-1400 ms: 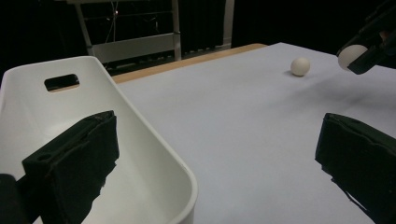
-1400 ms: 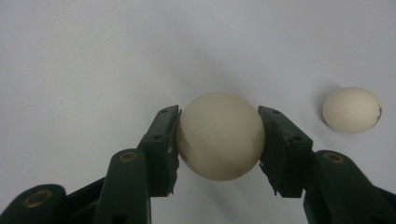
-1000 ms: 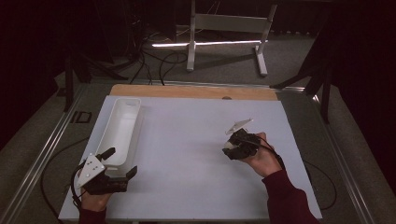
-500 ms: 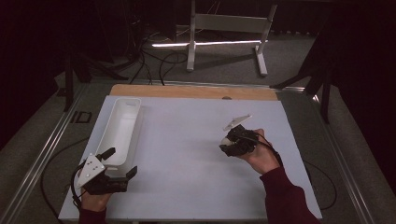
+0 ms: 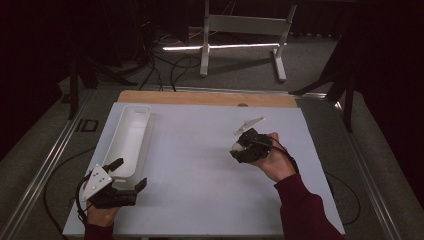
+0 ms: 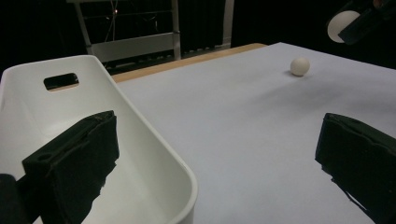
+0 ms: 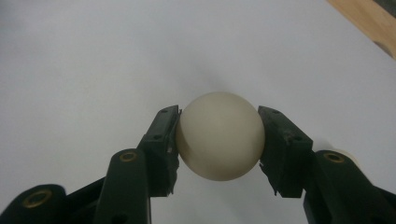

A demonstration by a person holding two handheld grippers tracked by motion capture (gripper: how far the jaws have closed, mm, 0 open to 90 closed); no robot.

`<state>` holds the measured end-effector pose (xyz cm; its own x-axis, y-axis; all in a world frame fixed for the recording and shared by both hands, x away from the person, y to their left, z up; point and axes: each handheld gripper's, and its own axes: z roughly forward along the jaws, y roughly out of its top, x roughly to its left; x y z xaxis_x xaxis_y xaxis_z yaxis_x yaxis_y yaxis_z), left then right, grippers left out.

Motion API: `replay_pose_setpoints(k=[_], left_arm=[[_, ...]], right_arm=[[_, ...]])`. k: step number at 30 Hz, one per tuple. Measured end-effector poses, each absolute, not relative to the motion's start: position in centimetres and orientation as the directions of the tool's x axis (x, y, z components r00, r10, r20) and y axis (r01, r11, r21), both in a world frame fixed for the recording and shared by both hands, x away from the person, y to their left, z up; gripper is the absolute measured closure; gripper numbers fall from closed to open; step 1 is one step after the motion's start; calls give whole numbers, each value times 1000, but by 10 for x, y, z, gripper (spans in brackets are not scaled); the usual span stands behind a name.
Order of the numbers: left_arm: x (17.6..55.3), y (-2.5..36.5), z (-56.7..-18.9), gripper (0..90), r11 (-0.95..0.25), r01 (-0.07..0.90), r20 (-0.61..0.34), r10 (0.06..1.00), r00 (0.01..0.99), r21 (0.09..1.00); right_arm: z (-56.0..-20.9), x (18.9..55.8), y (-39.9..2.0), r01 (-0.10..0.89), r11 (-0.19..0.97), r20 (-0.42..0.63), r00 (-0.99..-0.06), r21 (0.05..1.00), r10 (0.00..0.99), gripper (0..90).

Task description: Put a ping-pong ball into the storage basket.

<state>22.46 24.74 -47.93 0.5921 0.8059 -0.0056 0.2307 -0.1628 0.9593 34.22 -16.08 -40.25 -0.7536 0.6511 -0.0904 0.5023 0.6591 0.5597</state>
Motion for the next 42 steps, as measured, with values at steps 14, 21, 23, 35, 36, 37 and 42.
replay_pose_setpoints(k=[14,21,23,35,36,37,42], left_arm=[[225,247,-479,3,-163,232,-8,803,596,959],[225,247,-479,3,-164,232,-7,801,598,959],[225,247,-479,3,-164,232,-8,801,599,959],[225,247,-479,3,-165,233,-8,800,600,958],[225,247,-479,3,-166,233,-8,800,600,958],[225,247,-480,3,-166,233,-8,800,600,958],[225,246,-480,3,-167,234,-7,800,600,958]], right_arm=[[-395,348,-153,488,656,-86,-761,576,642,507],[-391,350,-152,484,649,-79,-763,587,641,507],[-391,350,-151,485,650,-79,-764,585,641,507],[-390,353,-147,471,646,-73,-773,601,631,507],[-390,353,-147,473,644,-70,-771,601,633,507],[-389,354,-147,474,644,-70,-771,601,633,507],[-389,355,-146,468,636,-59,-776,614,628,507]])
